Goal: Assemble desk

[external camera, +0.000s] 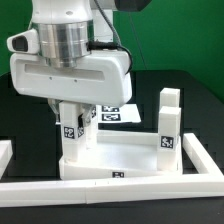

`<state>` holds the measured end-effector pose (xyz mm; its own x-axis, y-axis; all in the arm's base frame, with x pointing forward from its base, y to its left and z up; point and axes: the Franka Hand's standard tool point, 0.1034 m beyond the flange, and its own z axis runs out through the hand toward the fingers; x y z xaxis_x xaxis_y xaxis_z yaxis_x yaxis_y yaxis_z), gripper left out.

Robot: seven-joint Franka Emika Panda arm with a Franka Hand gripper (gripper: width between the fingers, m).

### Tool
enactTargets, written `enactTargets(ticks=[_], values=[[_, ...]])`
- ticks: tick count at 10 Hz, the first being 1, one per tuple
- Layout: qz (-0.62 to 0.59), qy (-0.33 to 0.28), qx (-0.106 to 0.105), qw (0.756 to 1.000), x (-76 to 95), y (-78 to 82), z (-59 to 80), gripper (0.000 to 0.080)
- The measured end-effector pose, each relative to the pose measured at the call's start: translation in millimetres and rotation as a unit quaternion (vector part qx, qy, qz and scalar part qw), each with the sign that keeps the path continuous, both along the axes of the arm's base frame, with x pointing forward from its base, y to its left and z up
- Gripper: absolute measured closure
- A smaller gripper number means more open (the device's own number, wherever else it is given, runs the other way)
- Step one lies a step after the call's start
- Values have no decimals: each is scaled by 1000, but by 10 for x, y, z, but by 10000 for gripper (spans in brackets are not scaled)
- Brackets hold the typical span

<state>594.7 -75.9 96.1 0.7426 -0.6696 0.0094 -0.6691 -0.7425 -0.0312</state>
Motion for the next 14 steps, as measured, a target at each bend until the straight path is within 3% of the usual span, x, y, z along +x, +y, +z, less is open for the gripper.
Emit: enactTargets(ticks=[3,5,7,8,9,10,11,12,13,14], values=[[-210,-20,41,977,76,40,9,512],[-338,-52,79,937,131,17,3,512],[-375,-52,86,921,146,41,16,487],[-366,-53,85,925,150,37,19,487],[-356,-54,84,929,148,37,14,297],[-336,-54,81,937,152,40,19,297],[-251,-55,72,964,177,64,49,183],[-144,-48,64,986,197,133,92,155],[-65,-39,61,995,202,211,122,155],[-56,-45,55,996,213,170,111,151]])
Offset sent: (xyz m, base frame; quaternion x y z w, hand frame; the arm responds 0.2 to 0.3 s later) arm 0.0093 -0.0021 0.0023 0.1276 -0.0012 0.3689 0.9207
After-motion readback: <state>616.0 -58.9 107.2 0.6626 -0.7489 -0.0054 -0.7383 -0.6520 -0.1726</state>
